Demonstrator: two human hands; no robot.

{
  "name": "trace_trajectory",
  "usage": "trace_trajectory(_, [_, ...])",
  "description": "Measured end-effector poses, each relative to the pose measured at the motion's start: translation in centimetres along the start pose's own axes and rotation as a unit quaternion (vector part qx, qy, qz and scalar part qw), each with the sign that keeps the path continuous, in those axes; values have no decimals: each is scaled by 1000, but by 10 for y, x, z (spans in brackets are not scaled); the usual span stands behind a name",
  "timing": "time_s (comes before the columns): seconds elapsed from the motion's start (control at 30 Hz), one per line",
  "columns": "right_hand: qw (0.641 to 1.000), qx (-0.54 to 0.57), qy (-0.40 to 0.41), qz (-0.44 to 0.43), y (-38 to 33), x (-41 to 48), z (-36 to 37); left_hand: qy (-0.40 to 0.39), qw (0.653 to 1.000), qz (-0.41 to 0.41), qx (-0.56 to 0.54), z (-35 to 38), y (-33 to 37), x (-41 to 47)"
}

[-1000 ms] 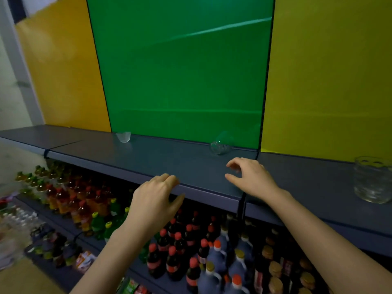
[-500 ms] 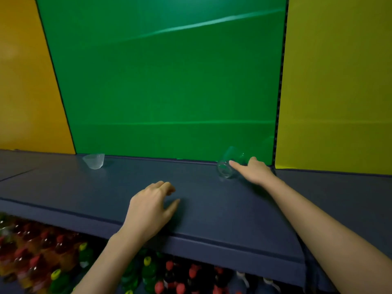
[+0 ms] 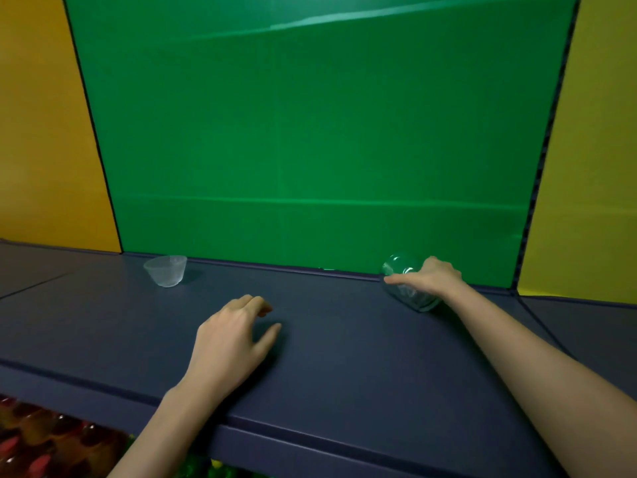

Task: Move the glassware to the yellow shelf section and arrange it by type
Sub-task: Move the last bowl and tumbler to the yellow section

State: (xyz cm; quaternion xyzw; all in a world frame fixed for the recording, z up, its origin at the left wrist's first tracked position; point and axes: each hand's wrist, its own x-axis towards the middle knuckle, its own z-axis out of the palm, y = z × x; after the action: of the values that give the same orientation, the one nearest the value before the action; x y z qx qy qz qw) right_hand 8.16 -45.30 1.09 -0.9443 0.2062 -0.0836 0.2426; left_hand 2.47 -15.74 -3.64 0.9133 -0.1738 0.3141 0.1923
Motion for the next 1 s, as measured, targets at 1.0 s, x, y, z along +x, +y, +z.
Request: trace_trajectory(1.0, [851,508,-24,-127,-241,-104,122,-125,927,-197,-293,3,-257,121])
